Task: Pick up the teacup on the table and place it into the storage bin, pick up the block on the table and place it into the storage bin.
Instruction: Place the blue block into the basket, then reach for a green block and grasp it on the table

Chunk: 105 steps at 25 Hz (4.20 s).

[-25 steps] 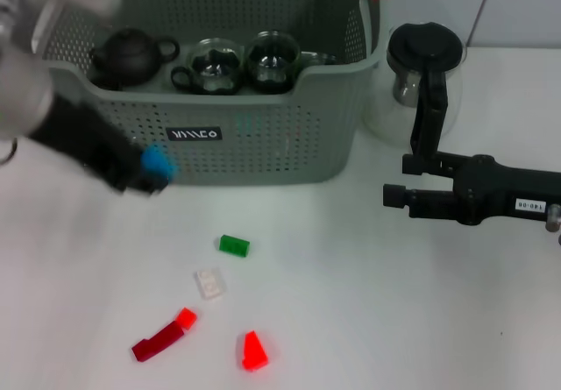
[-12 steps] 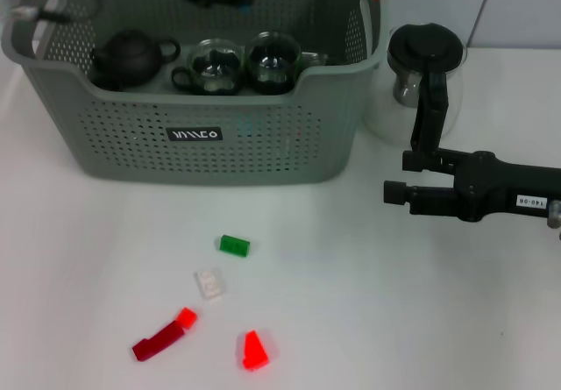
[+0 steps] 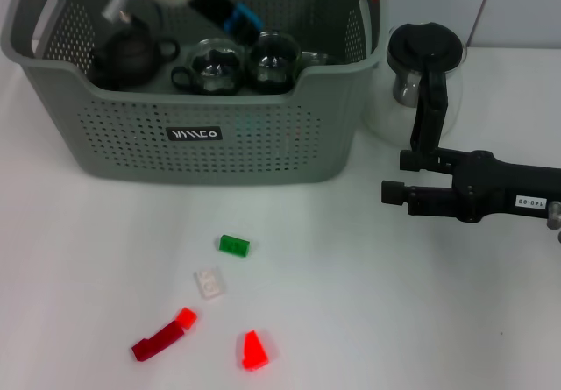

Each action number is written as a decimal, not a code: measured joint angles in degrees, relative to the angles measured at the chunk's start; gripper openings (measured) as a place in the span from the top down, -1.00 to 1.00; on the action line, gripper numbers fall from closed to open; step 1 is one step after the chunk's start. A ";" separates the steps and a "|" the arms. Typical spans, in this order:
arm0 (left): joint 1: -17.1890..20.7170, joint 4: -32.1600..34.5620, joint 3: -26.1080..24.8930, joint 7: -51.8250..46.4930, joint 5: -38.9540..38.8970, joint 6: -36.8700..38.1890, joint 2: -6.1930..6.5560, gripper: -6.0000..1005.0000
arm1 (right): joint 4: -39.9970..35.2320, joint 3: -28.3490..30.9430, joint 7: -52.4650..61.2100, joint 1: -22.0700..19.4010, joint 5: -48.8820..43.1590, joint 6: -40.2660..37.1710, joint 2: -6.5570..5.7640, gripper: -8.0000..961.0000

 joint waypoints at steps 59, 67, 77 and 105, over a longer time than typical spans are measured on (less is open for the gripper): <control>36.98 40.60 3.06 3.56 -28.62 36.28 -3.42 -0.72 | 0.21 1.32 1.21 0.45 -0.16 -0.27 -0.63 -0.84; 37.82 37.63 12.21 -6.13 -21.45 27.75 -3.68 -0.72 | 0.43 1.31 1.35 0.44 -0.21 0.08 -0.62 -0.84; 35.83 27.19 19.60 -12.13 -17.99 17.48 -3.59 -0.71 | 0.42 1.31 2.66 0.03 0.03 0.98 -0.49 -0.84; 27.40 17.19 26.99 -23.11 -6.80 10.99 -3.78 -0.70 | 0.50 1.40 2.24 -0.24 -0.26 0.49 -0.36 -0.84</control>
